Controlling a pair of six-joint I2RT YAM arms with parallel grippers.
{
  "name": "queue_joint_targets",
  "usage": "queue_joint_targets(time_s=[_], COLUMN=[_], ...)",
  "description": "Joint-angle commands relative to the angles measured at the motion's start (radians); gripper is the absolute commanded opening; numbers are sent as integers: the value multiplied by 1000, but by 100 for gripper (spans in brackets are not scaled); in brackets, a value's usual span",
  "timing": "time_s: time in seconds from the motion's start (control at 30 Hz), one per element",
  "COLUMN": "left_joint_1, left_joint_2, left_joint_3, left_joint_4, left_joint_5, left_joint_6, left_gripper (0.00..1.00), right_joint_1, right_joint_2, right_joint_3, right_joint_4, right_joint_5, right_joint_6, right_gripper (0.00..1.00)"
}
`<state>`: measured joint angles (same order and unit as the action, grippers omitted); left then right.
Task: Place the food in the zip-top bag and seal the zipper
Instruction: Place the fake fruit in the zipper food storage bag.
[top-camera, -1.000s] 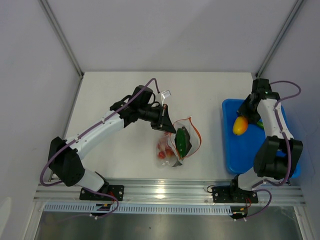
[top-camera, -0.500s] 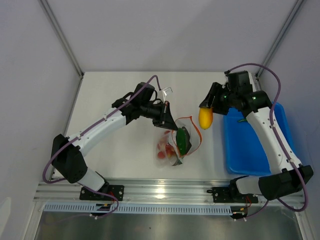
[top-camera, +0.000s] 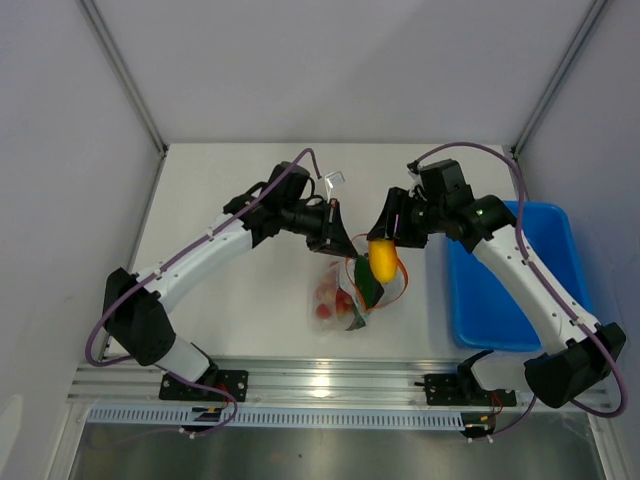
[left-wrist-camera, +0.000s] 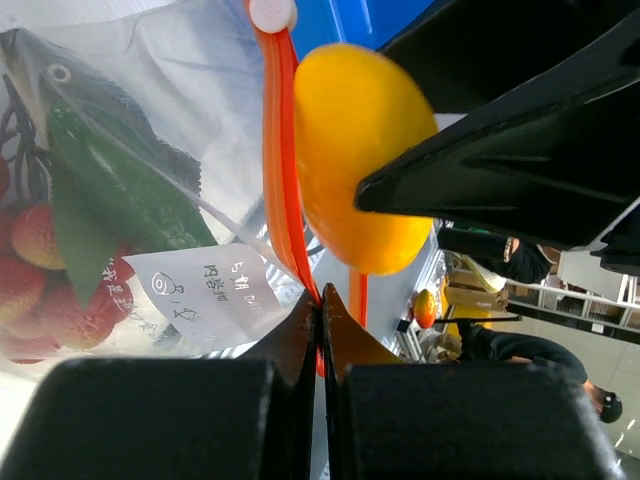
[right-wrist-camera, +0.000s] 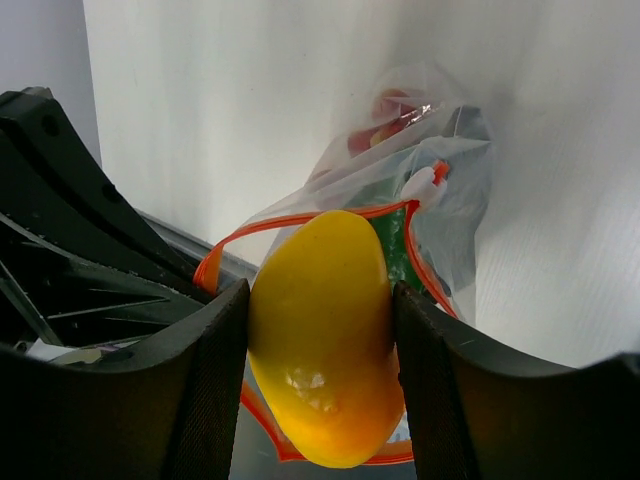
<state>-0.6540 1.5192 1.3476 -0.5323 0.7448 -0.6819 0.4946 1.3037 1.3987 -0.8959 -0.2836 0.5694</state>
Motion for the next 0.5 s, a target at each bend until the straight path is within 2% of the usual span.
queue_joint_targets(time_s=[0.0, 0.13, 0.23, 0.3, 0.37, 0.47], left_joint_1=[7, 7, 7, 5, 5, 7], left_joint_2=[-1, -5, -2, 1, 1, -1], left_joint_3=[53, 48, 53, 54, 53, 48], left_joint_4=[57, 64, 69, 71, 68, 61], left_joint_5=[44, 39, 41, 47, 47, 47], left_joint_6=[-47, -56, -61, -65, -64, -59], left_gripper=[1, 1, 1, 0, 0, 1], right_joint_1=[13, 33, 59, 64, 64, 64], right_joint_2=[3, 9, -1, -6, -9, -8], right_joint_3=[-18, -27, -53, -64, -67, -57], right_joint_4=[32, 9, 2, 3, 2, 0], right_joint_5=[-43, -45, -29, -32, -31, -20], right_joint_6=[7, -11, -22, -26, -29, -32], right_gripper=[0, 0, 4, 15, 38, 61])
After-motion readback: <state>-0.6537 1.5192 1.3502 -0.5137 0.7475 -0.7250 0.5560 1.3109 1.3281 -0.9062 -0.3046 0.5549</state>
